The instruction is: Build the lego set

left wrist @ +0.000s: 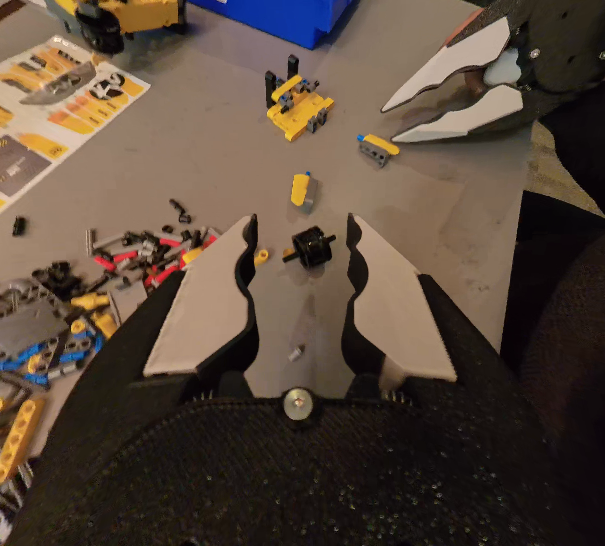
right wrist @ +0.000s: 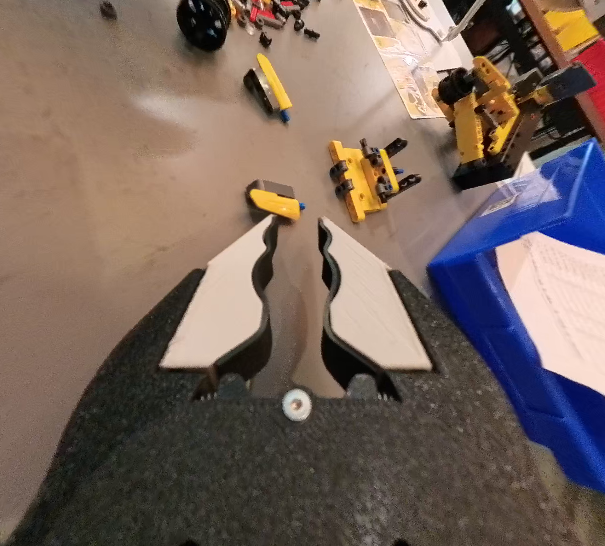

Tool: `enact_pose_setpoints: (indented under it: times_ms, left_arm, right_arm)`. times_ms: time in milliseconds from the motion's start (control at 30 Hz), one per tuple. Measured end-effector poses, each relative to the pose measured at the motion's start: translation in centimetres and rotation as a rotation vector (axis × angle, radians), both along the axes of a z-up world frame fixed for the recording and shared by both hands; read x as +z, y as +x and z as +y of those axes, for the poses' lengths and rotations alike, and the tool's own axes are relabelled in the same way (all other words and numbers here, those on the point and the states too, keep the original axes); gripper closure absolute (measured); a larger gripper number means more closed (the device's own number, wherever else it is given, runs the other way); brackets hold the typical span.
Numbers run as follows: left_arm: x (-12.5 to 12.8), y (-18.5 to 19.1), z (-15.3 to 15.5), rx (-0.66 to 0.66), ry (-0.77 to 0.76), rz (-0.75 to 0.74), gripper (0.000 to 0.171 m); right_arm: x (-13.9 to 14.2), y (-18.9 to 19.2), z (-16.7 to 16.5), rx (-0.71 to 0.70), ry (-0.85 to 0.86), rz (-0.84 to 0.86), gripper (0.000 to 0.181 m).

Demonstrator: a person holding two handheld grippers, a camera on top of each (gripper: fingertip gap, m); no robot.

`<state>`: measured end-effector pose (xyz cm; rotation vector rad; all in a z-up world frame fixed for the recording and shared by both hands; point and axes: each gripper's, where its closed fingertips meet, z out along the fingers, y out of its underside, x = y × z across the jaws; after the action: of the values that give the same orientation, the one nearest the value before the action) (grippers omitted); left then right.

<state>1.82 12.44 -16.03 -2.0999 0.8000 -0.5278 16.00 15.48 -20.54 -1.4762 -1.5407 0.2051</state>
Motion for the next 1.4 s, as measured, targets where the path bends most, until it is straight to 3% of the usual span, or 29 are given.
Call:
enact_pose_setpoints:
  times_ms: [167,267,400,567,733,867,1000,1233,1400]
  left_arm:
    - [0.9,3.8,2.2,-0.168,0.013,0.029,0.099]
    - [-0.8,5.2,4.7,-0.243,-0.015,0.142,0.097]
    - [-3.0,7.0,7.6,-0.297,-0.113,0.192,0.095]
    - [-5.3,8.4,9.8,-0.361,-0.127,0.254,0.078]
    - [-6.8,9.2,10.3,-0.403,-0.101,0.295,0.085]
    - [-6.6,9.6,9.9,-0.444,-0.094,0.275,0.111]
    - [-6.5,9.6,9.2,-0.460,-0.095,0.251,0.133]
    - [-6.5,9.3,8.8,-0.465,-0.064,0.266,0.133]
    - [-6.5,9.1,8.5,-0.482,-0.070,0.277,0.133]
  right_arm:
    - [0.7,-0.6,-1.7,0.023,-0.125,0.076,0.145]
    - [0.9,-1.3,-1.6,0.008,-0.215,0.121,0.144]
    - [-0.1,-1.8,-0.9,-0.071,-0.354,0.102,0.127]
    - [0.5,-2.0,-0.2,-0.192,-0.476,0.212,0.124]
    - [-0.6,-1.7,-0.5,-0.219,-0.513,0.154,0.128]
    - [-1.6,-1.9,-0.7,-0.220,-0.503,0.082,0.142]
    - [-1.9,-1.6,-0.3,-0.234,-0.508,0.070,0.142]
    - [-1.6,-1.1,0.3,-0.193,-0.619,0.110,0.143]
    - [-1.8,-0.2,1.7,-0.170,-0.473,0.029,0.143]
